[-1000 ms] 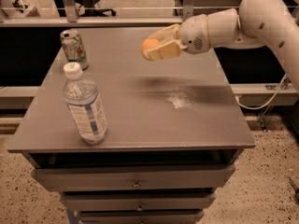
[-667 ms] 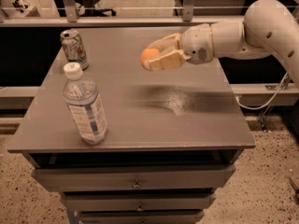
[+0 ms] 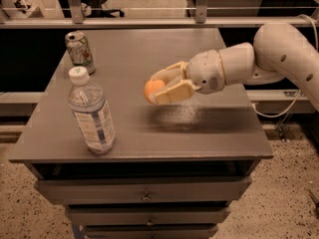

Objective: Move orange near blue plastic bottle

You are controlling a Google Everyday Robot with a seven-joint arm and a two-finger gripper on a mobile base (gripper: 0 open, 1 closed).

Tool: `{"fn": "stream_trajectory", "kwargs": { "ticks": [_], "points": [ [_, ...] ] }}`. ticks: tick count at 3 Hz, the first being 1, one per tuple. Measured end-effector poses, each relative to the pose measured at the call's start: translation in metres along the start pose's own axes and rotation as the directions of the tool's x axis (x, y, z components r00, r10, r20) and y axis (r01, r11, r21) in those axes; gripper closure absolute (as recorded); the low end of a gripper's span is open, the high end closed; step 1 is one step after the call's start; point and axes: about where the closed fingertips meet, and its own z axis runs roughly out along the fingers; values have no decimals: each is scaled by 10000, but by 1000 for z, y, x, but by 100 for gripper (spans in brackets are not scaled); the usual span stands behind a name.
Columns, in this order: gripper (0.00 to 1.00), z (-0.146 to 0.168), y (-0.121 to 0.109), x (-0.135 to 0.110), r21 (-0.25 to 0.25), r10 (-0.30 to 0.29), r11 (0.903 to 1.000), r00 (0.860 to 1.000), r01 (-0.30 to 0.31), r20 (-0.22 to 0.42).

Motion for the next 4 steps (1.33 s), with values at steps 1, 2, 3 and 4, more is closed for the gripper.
{"fn": "stream_trajectory", "kwargs": {
  "ticks": [1, 2, 3, 4],
  "points": [
    [100, 16, 25, 16, -580, 232, 9980, 9992, -250, -322],
    [100, 34, 47, 27, -1169, 408, 9921, 9980, -462, -486],
    [100, 50, 60, 31, -1599, 526, 9853, 9975, -595, -468],
    [100, 62, 66, 31, -1874, 535, 9805, 9978, -597, -381]
  ]
}}
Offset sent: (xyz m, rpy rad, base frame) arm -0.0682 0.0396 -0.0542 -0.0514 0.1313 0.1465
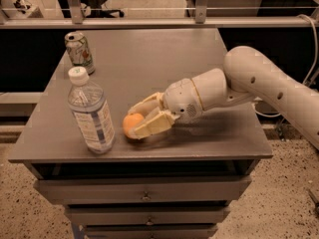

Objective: Move orange near blue plastic bottle

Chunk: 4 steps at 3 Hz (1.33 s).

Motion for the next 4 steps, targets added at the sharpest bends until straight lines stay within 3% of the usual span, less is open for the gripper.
{"fn": "stream_trajectory", "kwargs": {
  "ticks": [1, 2, 4],
  "points": [
    [100, 9, 1, 0, -149, 109, 9998, 9999, -108, 79],
    [83, 14, 2, -1, -242, 237, 9994, 9996, -234, 132],
    [36, 19, 3, -2, -365, 397, 9986, 9990, -390, 184]
  ]
}}
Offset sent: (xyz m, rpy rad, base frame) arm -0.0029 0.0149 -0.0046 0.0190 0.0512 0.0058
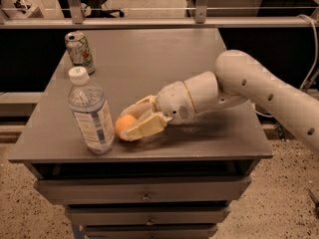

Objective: Move orange near blue plastic bottle

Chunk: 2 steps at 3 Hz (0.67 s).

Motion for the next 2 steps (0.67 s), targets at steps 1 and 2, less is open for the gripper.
{"fn": "stream_trajectory", "kwargs": {
  "ticks": [1, 2],
  "points": [
    [13, 1, 0, 0, -24, 43, 10000, 10000, -43, 0],
    [0, 0, 0, 0, -21, 54, 10000, 10000, -54, 8]
  ]
}}
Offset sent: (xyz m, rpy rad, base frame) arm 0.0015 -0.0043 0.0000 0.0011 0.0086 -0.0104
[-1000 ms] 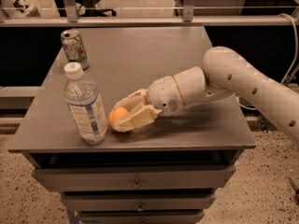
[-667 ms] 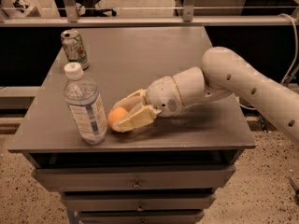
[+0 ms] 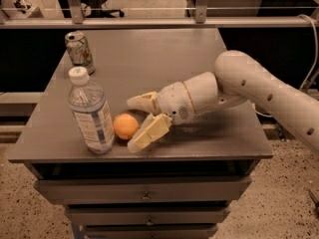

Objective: Move orange near blue plastic bottle

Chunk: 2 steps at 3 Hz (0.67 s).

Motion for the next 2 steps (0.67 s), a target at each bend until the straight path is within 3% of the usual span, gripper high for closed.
{"fn": "stream_trajectory", "kwargs": {
  "ticks": [2],
  "points": [
    [0, -20, -5, -17, 473, -506, 9976, 9987, 504, 36]
  ]
}}
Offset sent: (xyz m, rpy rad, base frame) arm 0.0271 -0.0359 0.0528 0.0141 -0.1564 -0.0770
